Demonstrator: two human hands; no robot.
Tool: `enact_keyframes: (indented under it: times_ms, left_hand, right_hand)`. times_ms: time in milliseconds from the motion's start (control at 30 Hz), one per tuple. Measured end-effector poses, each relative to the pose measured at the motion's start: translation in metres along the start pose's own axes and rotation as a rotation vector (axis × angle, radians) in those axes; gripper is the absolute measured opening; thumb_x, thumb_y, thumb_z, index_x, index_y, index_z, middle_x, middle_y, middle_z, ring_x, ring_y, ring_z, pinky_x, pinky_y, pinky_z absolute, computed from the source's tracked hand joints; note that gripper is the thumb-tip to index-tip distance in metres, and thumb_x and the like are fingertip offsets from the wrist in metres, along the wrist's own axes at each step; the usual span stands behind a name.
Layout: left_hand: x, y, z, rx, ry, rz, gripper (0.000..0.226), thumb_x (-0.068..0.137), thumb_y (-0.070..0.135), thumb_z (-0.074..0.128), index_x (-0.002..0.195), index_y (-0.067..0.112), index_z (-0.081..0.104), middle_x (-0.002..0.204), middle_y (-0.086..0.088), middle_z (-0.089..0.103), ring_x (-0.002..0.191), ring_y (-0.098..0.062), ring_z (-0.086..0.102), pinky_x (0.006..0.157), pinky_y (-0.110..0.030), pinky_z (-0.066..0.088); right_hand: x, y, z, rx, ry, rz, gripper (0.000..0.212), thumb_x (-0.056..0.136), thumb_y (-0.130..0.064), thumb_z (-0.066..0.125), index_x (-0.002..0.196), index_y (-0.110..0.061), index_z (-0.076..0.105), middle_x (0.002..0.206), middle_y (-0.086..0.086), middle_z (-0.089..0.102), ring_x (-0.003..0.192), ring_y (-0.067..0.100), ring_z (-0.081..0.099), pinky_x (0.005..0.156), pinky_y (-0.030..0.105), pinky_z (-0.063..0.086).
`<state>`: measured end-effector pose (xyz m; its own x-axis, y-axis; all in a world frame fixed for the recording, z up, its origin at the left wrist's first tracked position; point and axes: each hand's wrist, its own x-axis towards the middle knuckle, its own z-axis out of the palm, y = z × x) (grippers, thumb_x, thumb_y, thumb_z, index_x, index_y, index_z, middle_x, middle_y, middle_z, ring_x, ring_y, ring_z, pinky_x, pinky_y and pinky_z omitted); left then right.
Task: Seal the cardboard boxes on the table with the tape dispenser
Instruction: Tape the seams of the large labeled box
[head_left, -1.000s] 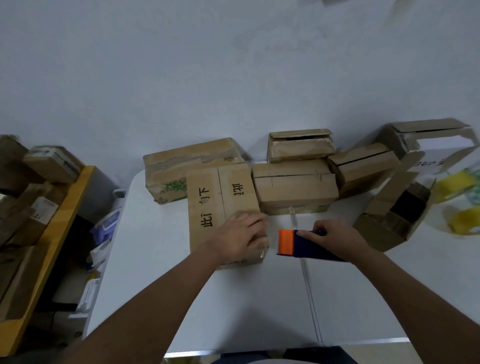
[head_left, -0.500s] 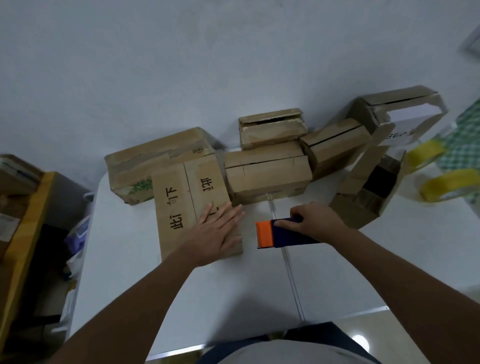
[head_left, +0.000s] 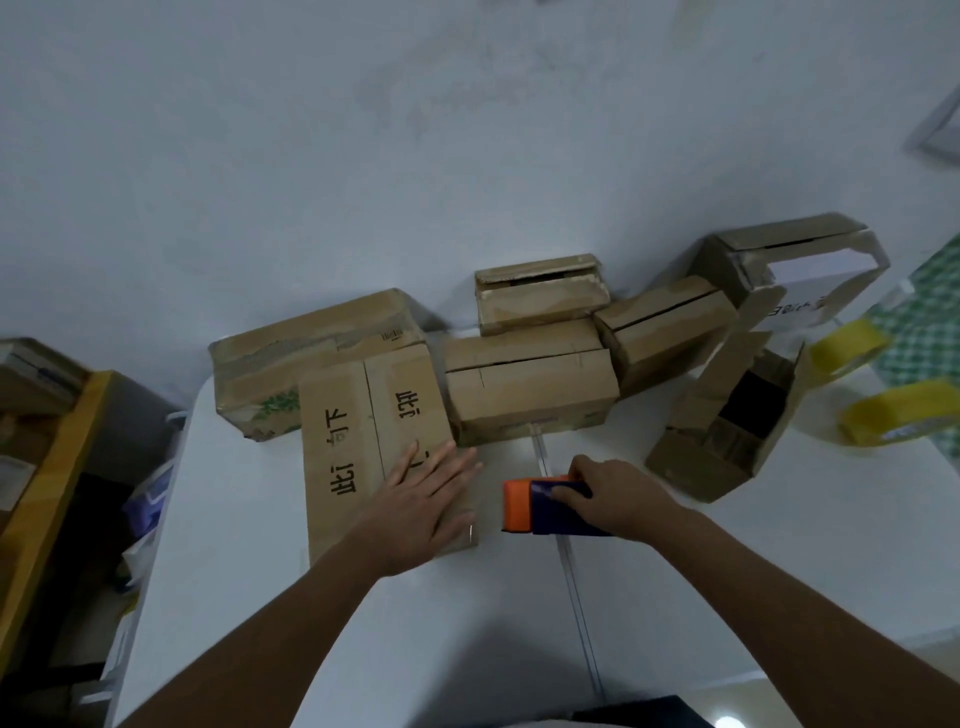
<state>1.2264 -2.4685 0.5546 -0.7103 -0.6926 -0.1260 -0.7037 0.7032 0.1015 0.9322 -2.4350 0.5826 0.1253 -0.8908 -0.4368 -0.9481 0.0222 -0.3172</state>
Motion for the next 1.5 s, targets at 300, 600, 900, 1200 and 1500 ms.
enact_keyframes:
  times_ms: [300, 600, 900, 1200, 1500]
  left_hand:
    - [0.0, 0.001, -0.002, 0.014, -0.018, 0.004, 0.066, 0.102, 0.061, 0.011, 0.158, 0.026, 0.01, 0.165, 0.007, 0.004, 0.152, -0.013, -0.008, 0.122, -0.05, -0.005]
    - [-0.004, -0.001, -0.003, 0.009, -0.006, 0.022, 0.064, 0.103, 0.058, 0.013, 0.158, 0.025, 0.013, 0.166, 0.008, 0.007, 0.152, -0.013, -0.006, 0.122, -0.053, 0.002]
    - [-0.002, -0.001, -0.005, 0.008, -0.019, 0.021, 0.065, 0.102, 0.06, 0.008, 0.158, 0.027, 0.012, 0.165, 0.008, 0.008, 0.152, -0.011, -0.009, 0.123, -0.052, 0.0]
    - [-0.002, -0.001, -0.005, -0.014, -0.025, 0.016, 0.067, 0.101, 0.062, 0.001, 0.158, 0.027, 0.008, 0.165, 0.008, 0.004, 0.151, -0.01, -0.012, 0.123, -0.051, -0.004]
    - [-0.002, -0.003, -0.002, -0.007, -0.012, 0.028, 0.064, 0.102, 0.06, 0.005, 0.158, 0.028, 0.008, 0.165, 0.008, 0.004, 0.151, -0.009, -0.013, 0.123, -0.05, -0.005]
  right_hand:
    - [0.009, -0.016, 0.018, 0.052, 0.041, 0.049, 0.045, 0.096, -0.058, 0.041, 0.107, -0.015, 0.054, 0.095, 0.006, 0.065, 0.083, 0.021, 0.061, 0.076, 0.037, 0.054]
    - [0.022, 0.009, 0.02, -0.054, 0.107, 0.443, 0.038, 0.102, -0.047, 0.036, 0.11, -0.011, 0.046, 0.108, 0.01, 0.064, 0.099, 0.028, 0.06, 0.089, 0.039, 0.038]
    - [0.011, -0.03, 0.061, 0.526, 0.233, 0.416, 0.022, 0.101, -0.017, 0.042, 0.12, -0.01, 0.052, 0.112, 0.015, 0.058, 0.094, 0.026, 0.058, 0.086, 0.043, 0.049]
    - [0.0, -0.083, 0.06, 1.283, -0.182, 0.07, 0.067, 0.086, 0.02, 0.041, 0.135, -0.025, 0.051, 0.13, -0.005, 0.056, 0.124, 0.009, 0.048, 0.105, 0.036, 0.041]
    - [-0.005, -0.064, 0.059, 1.439, -0.115, 0.173, 0.019, 0.096, -0.014, 0.057, 0.114, -0.011, 0.063, 0.093, 0.005, 0.068, 0.092, 0.015, 0.065, 0.088, 0.029, 0.053]
